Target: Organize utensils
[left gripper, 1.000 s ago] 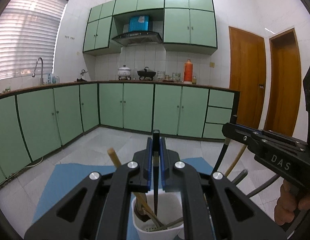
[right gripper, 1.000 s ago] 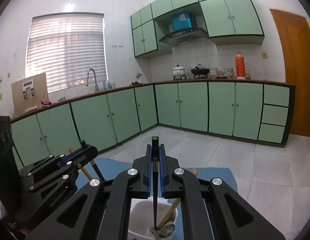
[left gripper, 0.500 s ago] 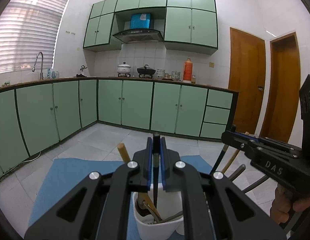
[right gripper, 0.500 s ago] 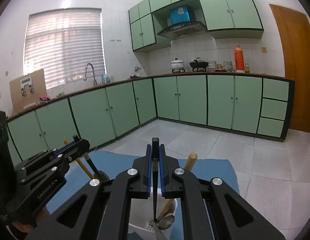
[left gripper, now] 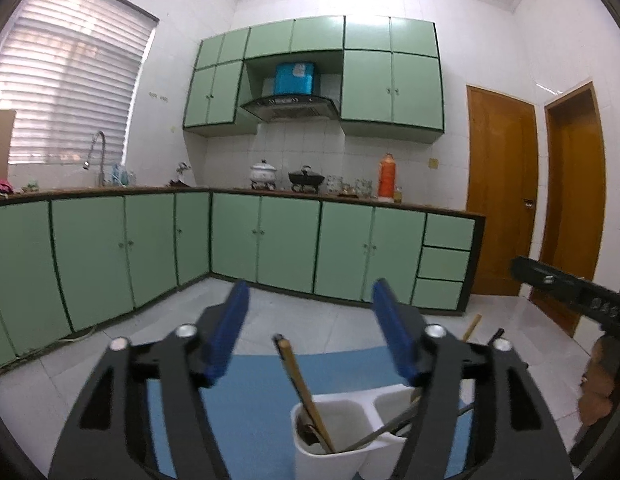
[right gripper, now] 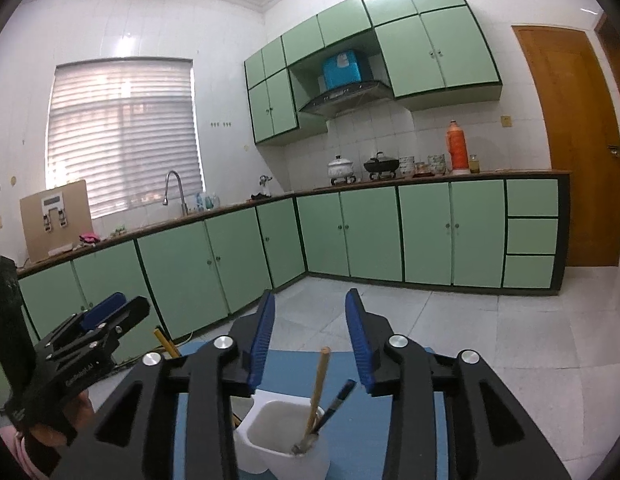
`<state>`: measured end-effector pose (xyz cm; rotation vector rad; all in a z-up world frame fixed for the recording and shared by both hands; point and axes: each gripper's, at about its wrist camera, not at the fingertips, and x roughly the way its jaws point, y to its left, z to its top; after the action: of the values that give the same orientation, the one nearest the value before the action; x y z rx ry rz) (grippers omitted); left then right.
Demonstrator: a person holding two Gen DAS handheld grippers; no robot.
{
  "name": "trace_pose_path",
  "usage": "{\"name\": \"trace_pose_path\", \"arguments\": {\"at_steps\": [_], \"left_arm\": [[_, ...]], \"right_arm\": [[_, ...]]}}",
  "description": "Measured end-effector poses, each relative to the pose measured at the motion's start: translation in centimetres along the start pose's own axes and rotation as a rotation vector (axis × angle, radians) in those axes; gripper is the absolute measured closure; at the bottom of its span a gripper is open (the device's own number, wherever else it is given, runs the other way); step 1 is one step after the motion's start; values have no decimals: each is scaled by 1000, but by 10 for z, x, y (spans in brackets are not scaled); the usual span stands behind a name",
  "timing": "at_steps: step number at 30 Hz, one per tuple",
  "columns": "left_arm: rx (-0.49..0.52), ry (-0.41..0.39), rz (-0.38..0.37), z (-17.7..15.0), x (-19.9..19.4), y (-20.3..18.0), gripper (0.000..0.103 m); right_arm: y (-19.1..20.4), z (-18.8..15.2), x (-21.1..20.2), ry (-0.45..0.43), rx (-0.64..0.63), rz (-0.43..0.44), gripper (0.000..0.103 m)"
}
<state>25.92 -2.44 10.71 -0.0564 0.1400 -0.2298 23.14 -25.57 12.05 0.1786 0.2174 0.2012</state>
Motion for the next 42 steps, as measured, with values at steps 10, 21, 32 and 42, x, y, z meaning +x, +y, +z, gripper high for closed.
{"name": "trace_pose_path", "arguments": {"at_steps": [10, 21, 32, 42], "left_arm": [[-10, -18, 30, -4, -45, 11, 11], [-21, 60, 34, -38, -91, 12, 6], [-39, 157, 57, -67, -126, 12, 6], [-18, 160, 67, -65, -151, 3, 6]], "right_arm": [[-18, -11, -44, -41, 37, -17, 44], [-2, -59, -78, 13, 2, -54, 23], [18, -101, -101, 106, 8, -52, 18], [34, -105, -126, 118, -3, -66, 18]]}}
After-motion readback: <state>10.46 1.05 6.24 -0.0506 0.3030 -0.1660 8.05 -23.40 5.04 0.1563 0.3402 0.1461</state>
